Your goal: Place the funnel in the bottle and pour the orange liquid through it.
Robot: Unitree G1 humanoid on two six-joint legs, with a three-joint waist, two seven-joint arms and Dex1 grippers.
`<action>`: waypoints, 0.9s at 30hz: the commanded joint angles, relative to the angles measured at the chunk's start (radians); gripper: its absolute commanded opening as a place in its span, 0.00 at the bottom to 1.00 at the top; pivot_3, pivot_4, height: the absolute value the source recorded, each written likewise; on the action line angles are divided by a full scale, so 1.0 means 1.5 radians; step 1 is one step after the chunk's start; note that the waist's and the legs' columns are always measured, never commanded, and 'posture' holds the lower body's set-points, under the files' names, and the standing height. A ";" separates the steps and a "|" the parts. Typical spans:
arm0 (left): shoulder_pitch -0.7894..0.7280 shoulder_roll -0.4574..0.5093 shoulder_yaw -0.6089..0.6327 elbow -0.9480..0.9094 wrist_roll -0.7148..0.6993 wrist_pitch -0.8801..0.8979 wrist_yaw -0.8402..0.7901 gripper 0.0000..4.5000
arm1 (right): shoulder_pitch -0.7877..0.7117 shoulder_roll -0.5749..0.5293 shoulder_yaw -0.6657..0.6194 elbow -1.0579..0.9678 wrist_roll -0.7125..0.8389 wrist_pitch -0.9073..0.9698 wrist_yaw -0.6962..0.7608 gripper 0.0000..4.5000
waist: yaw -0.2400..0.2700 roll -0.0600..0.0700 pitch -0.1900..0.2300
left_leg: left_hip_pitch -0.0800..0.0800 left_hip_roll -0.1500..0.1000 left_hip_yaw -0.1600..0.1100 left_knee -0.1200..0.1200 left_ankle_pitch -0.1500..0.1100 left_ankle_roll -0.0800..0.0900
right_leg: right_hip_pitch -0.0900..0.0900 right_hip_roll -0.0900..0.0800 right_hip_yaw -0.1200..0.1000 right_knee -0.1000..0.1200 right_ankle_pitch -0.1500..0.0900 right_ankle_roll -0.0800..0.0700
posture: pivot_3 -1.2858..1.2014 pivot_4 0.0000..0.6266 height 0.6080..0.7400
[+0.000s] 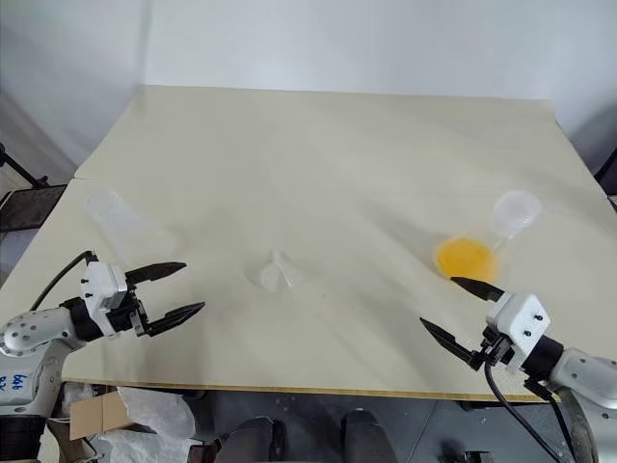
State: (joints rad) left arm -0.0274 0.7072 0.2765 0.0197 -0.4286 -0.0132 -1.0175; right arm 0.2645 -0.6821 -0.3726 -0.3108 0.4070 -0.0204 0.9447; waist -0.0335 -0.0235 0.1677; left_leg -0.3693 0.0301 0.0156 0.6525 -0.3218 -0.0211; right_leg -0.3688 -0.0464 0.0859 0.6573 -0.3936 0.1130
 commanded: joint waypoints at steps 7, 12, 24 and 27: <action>0.045 -0.003 0.058 -0.043 -0.052 0.029 0.017 0.99 | -0.051 0.003 0.050 0.013 0.007 0.001 0.011 1.00 | -0.003 0.000 0.000 | 0.000 0.000 0.000 0.000 0.000 0.000 | 0.000 0.000 0.000 0.000 0.000 0.000 | 0.52 0.24 1.00; 0.138 -0.052 0.168 0.019 -0.058 0.000 0.083 0.99 | -0.176 0.051 0.148 -0.052 0.047 0.083 -0.033 1.00 | -0.020 0.000 0.000 | 0.000 0.001 0.000 0.000 0.000 0.000 | 0.000 0.000 0.000 0.001 0.000 0.000 | 0.52 0.24 1.00; 0.173 -0.112 0.293 0.050 -0.133 0.029 0.174 0.99 | -0.271 0.079 0.224 -0.061 0.024 0.113 -0.051 1.00 | 0.006 -0.004 0.000 | -0.002 -0.005 -0.007 0.000 0.000 0.001 | 0.001 -0.010 -0.016 -0.001 0.000 -0.001 | 0.52 0.24 1.00; 0.107 -0.093 0.257 0.009 -0.145 0.077 0.190 0.99 | -0.239 0.054 0.195 -0.042 0.023 0.100 -0.034 1.00 | 0.010 -0.004 0.000 | -0.001 -0.006 -0.012 0.000 0.000 0.001 | 0.005 -0.011 -0.020 -0.004 0.000 -0.001 | 0.52 0.24 1.00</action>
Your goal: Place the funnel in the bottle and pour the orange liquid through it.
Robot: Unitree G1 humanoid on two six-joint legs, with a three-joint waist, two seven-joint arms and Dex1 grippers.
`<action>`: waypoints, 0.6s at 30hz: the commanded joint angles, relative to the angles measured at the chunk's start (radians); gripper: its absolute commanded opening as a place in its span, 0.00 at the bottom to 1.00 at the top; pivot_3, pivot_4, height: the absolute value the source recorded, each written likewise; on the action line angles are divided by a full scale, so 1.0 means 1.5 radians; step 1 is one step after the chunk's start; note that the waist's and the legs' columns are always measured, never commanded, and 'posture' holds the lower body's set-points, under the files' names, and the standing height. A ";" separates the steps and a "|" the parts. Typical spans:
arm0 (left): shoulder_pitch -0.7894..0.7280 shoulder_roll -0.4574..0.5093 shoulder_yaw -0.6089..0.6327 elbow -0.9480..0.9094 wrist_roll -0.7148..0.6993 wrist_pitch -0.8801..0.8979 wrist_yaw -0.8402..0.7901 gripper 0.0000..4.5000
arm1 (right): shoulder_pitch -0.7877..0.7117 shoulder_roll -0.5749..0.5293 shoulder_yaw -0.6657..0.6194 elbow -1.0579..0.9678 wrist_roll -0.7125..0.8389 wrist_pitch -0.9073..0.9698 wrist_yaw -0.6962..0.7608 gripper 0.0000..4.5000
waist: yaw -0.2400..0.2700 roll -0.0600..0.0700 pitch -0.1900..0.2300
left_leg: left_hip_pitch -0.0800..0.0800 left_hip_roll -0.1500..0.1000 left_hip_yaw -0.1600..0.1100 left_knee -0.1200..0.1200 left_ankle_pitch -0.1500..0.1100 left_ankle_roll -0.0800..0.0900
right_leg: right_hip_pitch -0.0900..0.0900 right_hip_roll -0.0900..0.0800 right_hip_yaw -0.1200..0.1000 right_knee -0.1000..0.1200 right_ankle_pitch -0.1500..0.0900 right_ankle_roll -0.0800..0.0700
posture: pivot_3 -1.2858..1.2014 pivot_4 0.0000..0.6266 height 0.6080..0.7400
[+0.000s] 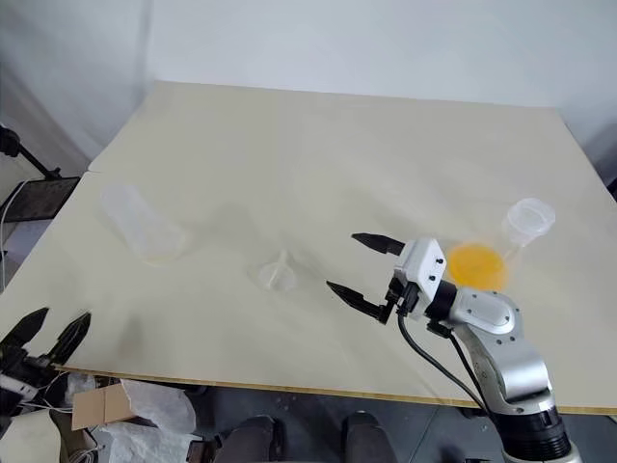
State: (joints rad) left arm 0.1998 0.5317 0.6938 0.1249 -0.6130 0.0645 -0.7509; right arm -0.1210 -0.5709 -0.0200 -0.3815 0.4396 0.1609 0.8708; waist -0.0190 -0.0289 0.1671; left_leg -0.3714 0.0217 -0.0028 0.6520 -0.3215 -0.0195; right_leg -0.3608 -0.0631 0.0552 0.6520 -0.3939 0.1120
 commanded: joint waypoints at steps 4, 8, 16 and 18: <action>-0.136 0.047 -0.059 -0.091 -0.018 0.076 0.048 0.99 | 0.045 -0.034 -0.061 0.023 -0.003 -0.035 0.022 1.00 | -0.008 0.001 0.000 | 0.000 0.000 -0.001 -0.001 0.000 0.000 | 0.000 0.000 -0.001 0.000 0.000 0.000 | 0.52 0.24 1.00; -0.250 0.071 -0.113 -0.084 0.009 0.130 0.098 0.99 | 0.060 -0.028 -0.064 0.020 -0.006 -0.036 0.014 1.00 | -0.011 0.001 0.000 | 0.001 0.000 0.000 -0.001 0.001 -0.001 | 0.000 0.002 -0.001 0.001 0.000 0.000 | 0.52 0.24 1.00; -0.315 0.076 -0.137 -0.041 0.035 0.155 0.130 0.99 | 0.082 -0.008 -0.062 -0.011 -0.008 -0.029 -0.020 1.00 | -0.017 0.002 0.001 | 0.001 0.000 0.001 0.000 0.001 -0.002 | -0.001 0.002 0.000 0.002 0.000 0.000 | 0.52 0.24 1.00; -0.322 0.084 -0.145 -0.026 0.048 0.153 0.125 0.99 | 0.087 -0.006 -0.064 -0.014 -0.011 -0.031 -0.027 1.00 | -0.013 0.002 0.001 | 0.001 0.000 0.001 0.000 0.001 -0.002 | 0.000 0.002 0.000 0.002 0.000 0.000 | 0.52 0.24 1.00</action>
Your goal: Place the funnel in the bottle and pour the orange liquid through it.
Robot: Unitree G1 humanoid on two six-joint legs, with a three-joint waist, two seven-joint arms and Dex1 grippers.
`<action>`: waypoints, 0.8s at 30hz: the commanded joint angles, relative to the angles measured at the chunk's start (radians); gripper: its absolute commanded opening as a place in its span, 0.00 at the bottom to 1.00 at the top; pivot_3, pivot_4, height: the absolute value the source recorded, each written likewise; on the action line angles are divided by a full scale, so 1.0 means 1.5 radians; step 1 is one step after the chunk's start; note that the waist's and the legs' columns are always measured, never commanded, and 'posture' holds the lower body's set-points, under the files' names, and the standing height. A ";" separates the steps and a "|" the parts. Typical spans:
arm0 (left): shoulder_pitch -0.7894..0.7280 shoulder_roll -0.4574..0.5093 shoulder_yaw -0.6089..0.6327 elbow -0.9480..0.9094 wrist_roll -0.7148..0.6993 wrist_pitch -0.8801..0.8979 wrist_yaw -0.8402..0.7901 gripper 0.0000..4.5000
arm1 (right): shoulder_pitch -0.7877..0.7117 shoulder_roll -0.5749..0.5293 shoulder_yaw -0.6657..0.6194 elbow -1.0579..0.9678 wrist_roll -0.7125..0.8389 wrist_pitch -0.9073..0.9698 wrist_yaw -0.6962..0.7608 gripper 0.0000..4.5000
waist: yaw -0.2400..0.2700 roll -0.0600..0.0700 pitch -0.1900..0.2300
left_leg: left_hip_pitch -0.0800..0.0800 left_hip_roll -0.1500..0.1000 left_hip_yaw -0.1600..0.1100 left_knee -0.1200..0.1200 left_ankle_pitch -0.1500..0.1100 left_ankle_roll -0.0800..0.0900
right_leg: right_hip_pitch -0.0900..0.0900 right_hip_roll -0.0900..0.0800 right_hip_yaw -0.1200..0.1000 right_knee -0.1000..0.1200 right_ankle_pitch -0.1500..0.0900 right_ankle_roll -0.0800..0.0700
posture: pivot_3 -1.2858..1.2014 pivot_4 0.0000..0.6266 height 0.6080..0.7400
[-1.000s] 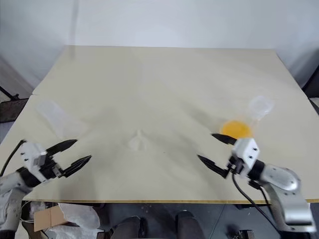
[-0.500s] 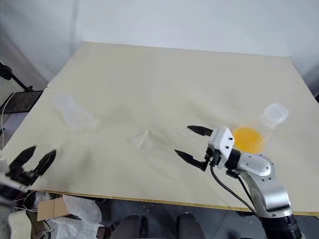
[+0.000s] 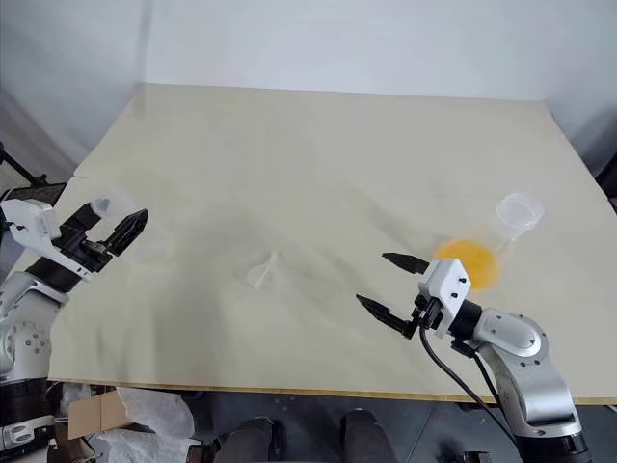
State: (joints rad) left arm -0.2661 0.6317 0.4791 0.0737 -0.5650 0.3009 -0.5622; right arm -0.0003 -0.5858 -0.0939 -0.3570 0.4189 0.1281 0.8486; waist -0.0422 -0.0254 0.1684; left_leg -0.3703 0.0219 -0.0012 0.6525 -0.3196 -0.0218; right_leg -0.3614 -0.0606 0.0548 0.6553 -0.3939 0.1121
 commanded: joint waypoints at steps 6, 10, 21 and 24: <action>-0.035 0.053 -0.021 0.066 0.064 -0.020 -0.017 0.99 | 0.002 0.008 -0.012 -0.029 0.000 -0.013 -0.028 1.00 | 0.007 0.000 0.000 | 0.000 0.000 0.000 0.000 0.000 0.000 | 0.000 0.000 0.000 0.000 0.000 0.000 | 0.52 0.24 1.00; -0.070 0.063 -0.039 0.128 0.088 -0.040 -0.033 0.99 | -0.001 0.012 -0.008 -0.033 -0.001 -0.011 -0.035 1.00 | 0.009 0.000 0.000 | 0.000 0.000 0.000 0.000 0.000 0.000 | 0.000 0.000 0.000 0.000 0.000 0.000 | 0.52 0.24 1.00; -0.123 0.062 -0.052 0.182 0.090 -0.052 -0.072 0.75 | 0.010 0.021 -0.008 -0.042 -0.007 -0.018 -0.050 1.00 | 0.007 0.000 0.000 | -0.001 0.000 0.000 0.000 0.001 -0.002 | 0.000 0.000 -0.001 0.001 0.000 0.000 | 0.52 0.24 1.00; -0.121 0.066 -0.051 0.184 0.091 -0.053 -0.077 0.57 | 0.016 0.026 -0.003 -0.045 -0.011 -0.020 -0.053 1.00 | 0.009 0.000 0.000 | -0.001 0.000 0.000 0.000 0.001 -0.002 | -0.001 0.000 -0.001 0.002 0.000 0.000 | 0.52 0.24 1.00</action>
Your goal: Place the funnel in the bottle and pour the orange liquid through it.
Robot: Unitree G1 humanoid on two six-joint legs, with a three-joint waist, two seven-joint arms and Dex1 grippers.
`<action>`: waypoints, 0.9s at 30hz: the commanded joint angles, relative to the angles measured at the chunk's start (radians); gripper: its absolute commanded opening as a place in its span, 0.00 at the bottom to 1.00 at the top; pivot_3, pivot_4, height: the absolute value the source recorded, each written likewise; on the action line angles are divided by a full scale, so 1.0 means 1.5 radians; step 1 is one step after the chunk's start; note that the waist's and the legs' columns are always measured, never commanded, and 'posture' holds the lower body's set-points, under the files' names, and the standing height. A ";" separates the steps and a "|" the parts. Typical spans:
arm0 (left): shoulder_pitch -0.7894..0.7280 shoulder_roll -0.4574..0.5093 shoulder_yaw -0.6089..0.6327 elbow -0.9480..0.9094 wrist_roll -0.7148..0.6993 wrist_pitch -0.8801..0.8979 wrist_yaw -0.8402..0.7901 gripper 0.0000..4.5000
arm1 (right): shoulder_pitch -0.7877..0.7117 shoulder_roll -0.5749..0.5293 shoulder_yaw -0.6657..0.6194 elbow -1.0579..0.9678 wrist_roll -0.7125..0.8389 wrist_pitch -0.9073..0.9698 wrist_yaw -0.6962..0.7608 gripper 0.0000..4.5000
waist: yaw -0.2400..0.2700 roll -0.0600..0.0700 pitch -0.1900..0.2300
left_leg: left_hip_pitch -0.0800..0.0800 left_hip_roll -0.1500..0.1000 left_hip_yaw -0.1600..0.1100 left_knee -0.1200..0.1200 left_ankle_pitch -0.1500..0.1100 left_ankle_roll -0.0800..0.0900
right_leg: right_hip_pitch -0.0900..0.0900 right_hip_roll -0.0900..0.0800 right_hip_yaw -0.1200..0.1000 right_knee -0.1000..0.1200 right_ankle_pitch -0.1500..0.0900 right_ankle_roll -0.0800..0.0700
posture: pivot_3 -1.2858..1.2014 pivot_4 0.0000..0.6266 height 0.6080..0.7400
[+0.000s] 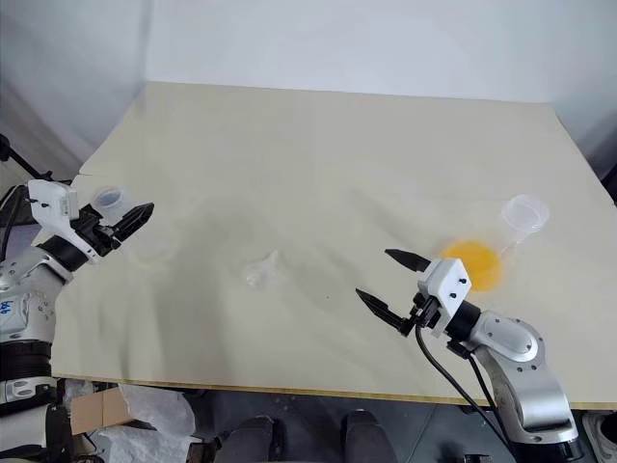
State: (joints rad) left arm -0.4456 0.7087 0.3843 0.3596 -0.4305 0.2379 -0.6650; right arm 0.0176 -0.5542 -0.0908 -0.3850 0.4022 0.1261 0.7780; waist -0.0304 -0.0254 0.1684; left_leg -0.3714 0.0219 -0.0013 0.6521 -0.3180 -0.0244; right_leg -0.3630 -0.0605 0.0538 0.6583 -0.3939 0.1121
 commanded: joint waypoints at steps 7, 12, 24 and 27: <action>-0.002 0.011 0.022 -0.023 -0.022 -0.013 -0.038 0.54 | 0.000 0.008 -0.005 -0.022 -0.003 -0.023 -0.007 1.00 | 0.001 0.000 0.000 | 0.000 0.000 0.000 0.001 0.000 0.000 | 0.000 0.000 0.000 0.000 0.000 0.000 | 0.52 0.24 1.00; -0.084 -0.012 -0.029 -0.125 -0.105 0.048 -0.127 0.54 | 0.012 -0.001 -0.023 -0.034 0.000 -0.019 -0.011 1.00 | 0.005 -0.001 0.001 | 0.000 0.000 0.000 0.001 0.000 0.000 | 0.000 0.000 0.000 0.000 0.000 0.000 | 0.52 0.24 1.00; -0.364 -0.226 -0.344 0.034 -0.015 0.035 -0.378 0.54 | 0.244 0.014 -0.154 -0.197 -0.009 -0.005 -0.088 1.00 | 0.019 0.001 0.001 | -0.004 -0.004 -0.002 0.006 -0.001 0.002 | 0.002 0.000 -0.006 -0.001 0.001 0.002 | 0.52 0.24 1.00; -0.393 -0.290 -0.377 0.151 0.051 -0.073 -0.384 0.54 | 0.311 0.041 -0.175 -0.243 -0.019 -0.007 -0.118 1.00 | 0.019 0.001 0.001 | -0.004 -0.004 0.000 0.007 -0.001 0.003 | 0.002 0.001 -0.005 -0.002 0.001 0.003 | 0.52 0.24 1.00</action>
State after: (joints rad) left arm -1.0058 0.2813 -0.1778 0.5419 -0.3947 0.2100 -1.2324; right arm 0.4662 -0.5024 -0.3247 -0.6881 0.3751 0.1291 0.6260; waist -0.0023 -0.0243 0.1705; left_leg -0.3766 0.0164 -0.0009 0.6623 -0.3182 -0.0206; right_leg -0.3604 -0.0590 0.0459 0.6530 -0.3933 0.1163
